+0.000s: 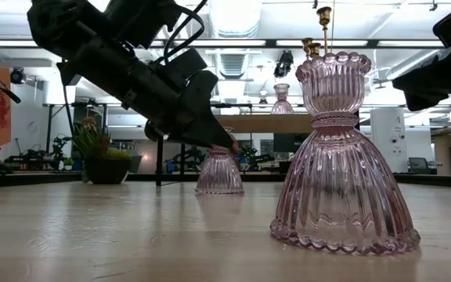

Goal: Pick & Place candle stick holders
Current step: Align the top red candle holder on the shelf with the red candle holder

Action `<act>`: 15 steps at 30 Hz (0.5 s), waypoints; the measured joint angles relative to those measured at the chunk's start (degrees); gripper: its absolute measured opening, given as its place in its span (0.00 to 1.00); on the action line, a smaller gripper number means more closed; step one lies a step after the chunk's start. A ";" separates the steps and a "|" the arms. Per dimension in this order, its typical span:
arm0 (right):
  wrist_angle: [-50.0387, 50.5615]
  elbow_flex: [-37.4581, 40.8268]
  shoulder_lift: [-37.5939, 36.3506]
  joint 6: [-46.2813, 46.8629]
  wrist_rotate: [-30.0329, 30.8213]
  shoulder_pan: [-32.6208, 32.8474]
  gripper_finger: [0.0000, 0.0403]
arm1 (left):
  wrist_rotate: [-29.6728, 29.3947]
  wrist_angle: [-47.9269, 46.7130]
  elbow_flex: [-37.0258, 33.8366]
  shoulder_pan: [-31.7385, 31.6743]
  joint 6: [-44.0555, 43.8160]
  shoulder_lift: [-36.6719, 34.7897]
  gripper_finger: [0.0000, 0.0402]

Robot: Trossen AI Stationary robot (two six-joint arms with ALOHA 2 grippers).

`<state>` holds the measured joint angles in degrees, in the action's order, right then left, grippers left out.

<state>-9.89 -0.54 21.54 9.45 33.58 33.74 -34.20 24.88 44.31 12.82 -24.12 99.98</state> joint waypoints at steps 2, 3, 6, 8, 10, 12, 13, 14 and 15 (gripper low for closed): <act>0.02 0.00 0.00 0.00 0.00 0.00 0.02 | -0.24 0.02 0.00 0.00 0.00 0.00 0.35; 0.05 0.00 0.00 0.00 0.00 0.00 0.02 | -0.38 0.02 0.00 0.00 0.00 0.00 0.36; 0.07 0.00 0.00 0.00 0.00 0.00 0.02 | -0.37 1.03 -0.07 0.00 0.60 0.00 0.38; 0.07 0.00 0.00 0.00 0.00 0.00 0.02 | -0.38 2.58 -0.07 0.00 1.42 0.00 0.38; 0.06 0.00 0.00 0.00 0.00 0.00 0.02 | -0.39 4.24 -0.07 -0.09 1.83 0.00 0.37; 0.06 0.00 0.00 0.00 0.00 0.00 0.02 | -0.37 5.74 -0.04 -0.29 1.88 0.00 0.36; 0.04 0.00 0.00 0.00 0.00 0.00 0.02 | -0.38 6.27 0.09 -0.41 1.93 0.00 0.36; 0.07 0.00 0.00 0.00 0.00 0.00 0.02 | -0.41 6.60 0.42 -0.61 1.92 0.00 0.36; 0.07 0.00 0.00 0.00 0.00 0.00 0.02 | -0.38 6.64 0.85 -0.85 1.92 0.00 0.36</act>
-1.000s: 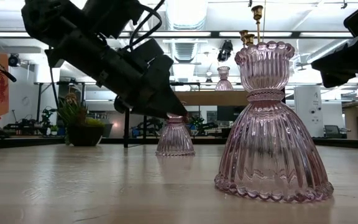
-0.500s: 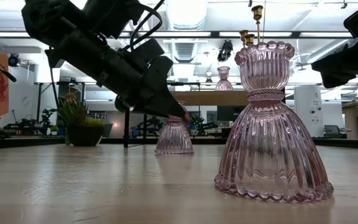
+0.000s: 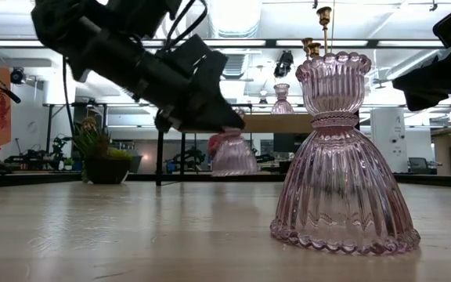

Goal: Pick & Place candle stick holders
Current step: Align the top red candle holder on the shelf with the red candle holder

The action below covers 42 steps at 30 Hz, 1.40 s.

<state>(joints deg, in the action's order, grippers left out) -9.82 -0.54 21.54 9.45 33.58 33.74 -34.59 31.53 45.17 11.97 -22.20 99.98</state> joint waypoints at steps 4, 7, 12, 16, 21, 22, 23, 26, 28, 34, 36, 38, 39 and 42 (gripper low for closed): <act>-0.02 0.00 0.00 -0.02 0.01 0.00 0.02 | 0.06 -0.32 2.68 -1.53 0.00 0.00 0.37; -0.02 0.00 -0.02 -0.02 0.02 0.00 0.02 | 1.40 -0.76 5.61 -3.14 0.78 0.00 0.37; -0.02 0.00 -0.02 0.00 0.02 -0.02 0.02 | 3.92 -4.77 12.88 -6.27 4.54 0.00 0.37; -0.02 0.00 -0.02 0.00 0.02 -0.02 0.02 | 4.20 -18.04 21.42 -9.22 6.68 -0.28 0.37; 0.15 0.00 -0.02 0.00 0.00 0.00 0.02 | 3.73 -29.03 30.97 -12.54 8.90 -0.40 0.37; 0.15 0.00 -0.02 0.00 0.02 -0.02 0.02 | 3.63 -29.80 32.36 -13.19 10.10 -0.44 0.37; 0.19 0.00 -0.02 0.00 0.00 0.00 0.02 | 3.61 -30.64 33.76 -13.93 11.27 -0.44 0.37; 0.22 0.00 -0.02 0.00 0.00 -0.02 0.02 | 3.62 -33.79 37.65 -16.41 14.04 -0.49 0.37; 0.22 -0.01 -0.02 0.00 -0.02 -0.02 0.02 | 3.58 -35.62 40.00 -18.27 14.61 -0.54 0.37; 0.22 -0.02 -0.02 0.00 -0.35 -0.02 0.02 | 3.54 -37.32 43.09 -24.65 15.73 -0.61 0.37; 0.22 -0.02 -0.02 0.00 -0.37 -0.02 0.02 | 3.68 -36.78 43.08 -27.04 15.23 -0.61 0.37; 0.23 0.00 -0.02 0.00 -0.37 -0.02 0.02 | 4.47 -35.05 42.78 -29.35 14.82 -0.59 0.37; 0.22 0.00 -0.02 0.00 -0.37 -0.02 0.02 | 5.41 -34.59 42.78 -30.50 14.83 -0.42 0.37; 0.22 0.00 0.00 -0.35 -0.37 0.00 0.02 | 10.93 -31.23 42.78 -33.55 14.42 0.84 0.37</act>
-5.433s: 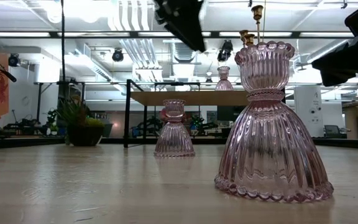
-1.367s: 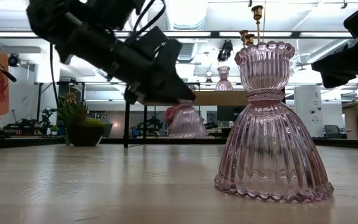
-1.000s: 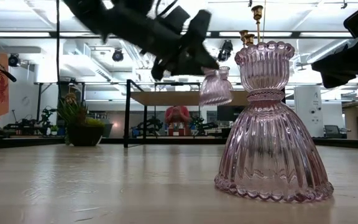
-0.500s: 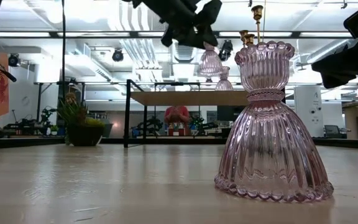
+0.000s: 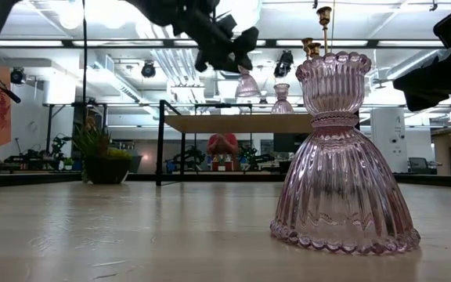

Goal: Pick & Place candle stick holders
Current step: Align the top red candle holder on the shelf with the red candle holder

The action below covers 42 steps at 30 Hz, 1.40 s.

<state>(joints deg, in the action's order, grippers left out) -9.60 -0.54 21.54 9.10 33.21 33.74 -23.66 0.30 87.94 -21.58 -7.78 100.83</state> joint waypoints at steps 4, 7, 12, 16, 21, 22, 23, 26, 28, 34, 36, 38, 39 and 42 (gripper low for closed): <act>-0.01 -0.02 0.00 -0.25 0.17 -0.02 0.02 | 3.60 2.19 0.00 -2.76 0.25 2.55 0.37; 0.00 -0.02 0.00 -0.32 0.22 -0.02 0.02 | 3.69 2.34 0.23 -4.36 0.20 4.28 0.37; 0.02 -0.02 0.00 -0.73 0.42 -0.02 0.02 | 5.91 4.73 0.44 -5.46 1.18 6.71 0.37; 0.07 -0.02 -0.02 -1.08 0.89 -0.01 0.02 | 9.08 7.54 0.46 -5.63 2.43 8.48 0.37; 0.43 -0.02 0.04 -1.24 1.06 -0.02 0.02 | 9.79 9.64 0.53 -5.73 2.57 10.09 0.37; 0.43 -0.02 0.01 -1.24 1.07 -0.02 0.02 | 9.81 9.70 0.67 -5.73 2.46 10.38 0.37; 0.42 -0.02 0.02 -1.24 1.15 -0.02 0.02 | 9.98 9.66 0.85 -5.73 2.26 10.58 0.37; 0.43 -0.02 0.07 -1.31 1.36 -0.02 0.02 | 12.31 10.60 0.98 -5.79 2.17 11.30 0.37; 0.41 -0.02 0.07 -1.57 1.38 0.00 0.02 | 14.39 11.55 0.98 -5.79 2.36 11.81 0.37; 0.43 -0.02 0.04 -1.59 1.46 0.00 0.02 | 14.82 12.32 1.07 -5.77 2.05 12.29 0.37; 0.41 -0.02 0.04 -1.59 1.44 0.00 0.02 | 14.82 12.36 1.07 -5.77 1.89 12.29 0.38; 0.41 -0.02 0.04 -1.61 1.44 0.00 0.02 | 14.82 12.38 1.07 -5.77 1.88 12.29 0.39; 0.43 -0.02 0.04 -1.61 1.44 0.00 0.02 | 14.82 12.40 1.10 -5.77 1.86 12.29 0.40; 0.43 -0.02 0.04 -1.64 1.44 0.00 0.02 | 14.88 12.53 1.25 -5.77 1.74 12.29 0.44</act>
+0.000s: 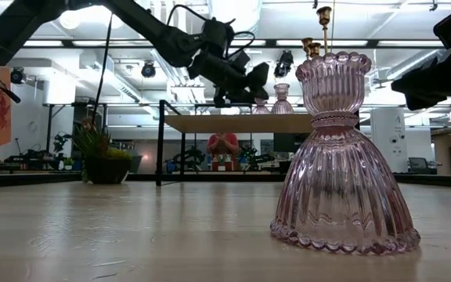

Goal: Pick & Place candle stick holders
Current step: Align the top red candle holder on the shelf with the red candle holder

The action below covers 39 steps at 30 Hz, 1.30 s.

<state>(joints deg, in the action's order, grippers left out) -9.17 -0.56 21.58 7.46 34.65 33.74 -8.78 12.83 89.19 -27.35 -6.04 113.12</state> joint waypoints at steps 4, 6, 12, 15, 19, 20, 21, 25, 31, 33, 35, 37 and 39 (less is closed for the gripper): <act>0.44 0.00 0.00 0.00 0.00 0.00 0.02 | 0.38 0.20 0.01 0.00 0.01 0.00 0.48; 0.46 0.00 0.00 0.00 0.00 0.00 0.02 | 0.38 0.16 0.02 0.00 0.01 0.00 0.50; 0.56 0.00 0.00 0.19 -0.02 0.00 0.02 | 0.38 0.15 0.08 0.04 1.91 -0.43 0.51; 1.42 0.00 -0.07 0.57 -0.02 0.00 0.02 | 0.40 0.51 0.27 0.04 2.09 -0.68 0.51; 1.70 0.00 -0.04 0.80 -0.02 -0.02 0.02 | 0.41 0.30 0.89 0.07 2.74 -0.68 0.51; 1.70 0.00 -0.04 0.81 -0.02 -0.02 0.02 | 0.41 0.45 0.91 0.09 2.84 -0.71 0.51; 1.70 0.00 -0.05 0.83 -0.02 -0.02 0.02 | 0.41 0.54 0.91 0.09 2.89 -0.74 0.51; 1.70 0.00 -0.07 0.86 -0.02 -0.02 0.02 | 0.65 0.10 0.76 0.09 2.79 -0.76 0.51; 1.70 0.00 -0.07 0.44 -0.02 -0.02 0.02 | 0.71 -2.79 0.54 0.09 1.99 -0.76 0.51; 1.69 0.00 -0.07 0.25 -0.02 -0.02 0.02 | 0.71 -2.52 0.50 0.14 2.95 -0.76 0.51; 1.68 0.00 -0.07 0.26 -0.02 -0.02 0.02 | 0.73 -2.38 0.52 0.17 3.00 -0.78 0.51; 1.68 0.00 -0.07 0.26 -0.02 -0.02 0.02 | 0.77 -3.64 0.52 0.17 2.87 -0.79 0.51; 1.68 0.00 -0.07 0.26 -0.02 -0.02 0.02 | 0.77 -5.27 0.52 0.17 2.54 -0.79 0.51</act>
<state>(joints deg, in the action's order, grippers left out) -7.49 -0.56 21.52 7.73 34.63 33.71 -8.01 7.57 89.71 -27.18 -3.49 112.33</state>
